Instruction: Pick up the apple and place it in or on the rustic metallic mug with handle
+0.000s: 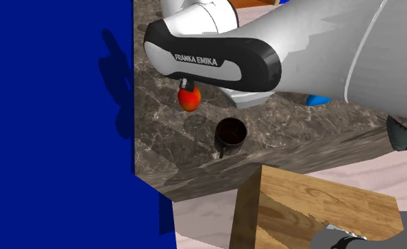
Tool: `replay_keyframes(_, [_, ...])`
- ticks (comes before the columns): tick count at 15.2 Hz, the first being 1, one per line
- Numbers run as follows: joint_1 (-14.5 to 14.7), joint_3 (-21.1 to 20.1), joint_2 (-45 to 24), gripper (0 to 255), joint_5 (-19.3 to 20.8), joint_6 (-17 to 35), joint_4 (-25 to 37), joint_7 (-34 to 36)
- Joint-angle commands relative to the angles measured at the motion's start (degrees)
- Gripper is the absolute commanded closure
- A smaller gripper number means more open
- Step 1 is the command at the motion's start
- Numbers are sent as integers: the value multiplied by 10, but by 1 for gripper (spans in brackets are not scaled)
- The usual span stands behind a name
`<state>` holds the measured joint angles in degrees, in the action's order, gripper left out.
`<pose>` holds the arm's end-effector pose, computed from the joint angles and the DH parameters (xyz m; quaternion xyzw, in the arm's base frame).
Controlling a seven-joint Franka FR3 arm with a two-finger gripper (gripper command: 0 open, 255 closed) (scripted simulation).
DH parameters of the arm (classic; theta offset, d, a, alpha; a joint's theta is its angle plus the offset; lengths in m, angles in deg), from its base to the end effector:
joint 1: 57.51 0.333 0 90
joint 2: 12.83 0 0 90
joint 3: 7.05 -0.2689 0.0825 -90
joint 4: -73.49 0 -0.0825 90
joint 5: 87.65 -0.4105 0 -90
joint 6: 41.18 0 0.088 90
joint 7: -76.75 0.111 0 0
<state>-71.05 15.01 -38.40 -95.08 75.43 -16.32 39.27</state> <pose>0.5779 -0.3718 0.3483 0.9993 0.0082 0.0090 0.0343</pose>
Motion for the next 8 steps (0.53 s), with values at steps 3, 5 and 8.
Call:
replay_keyframes(3, [-1, 2, 6, 255, 3, -27, 21, 1])
replay_keyframes(5, [-1, 3, 9, 255, 4, -41, 32, 2])
replay_keyframes(8, [-1, 4, 13, 255, 6, -62, 49, 3])
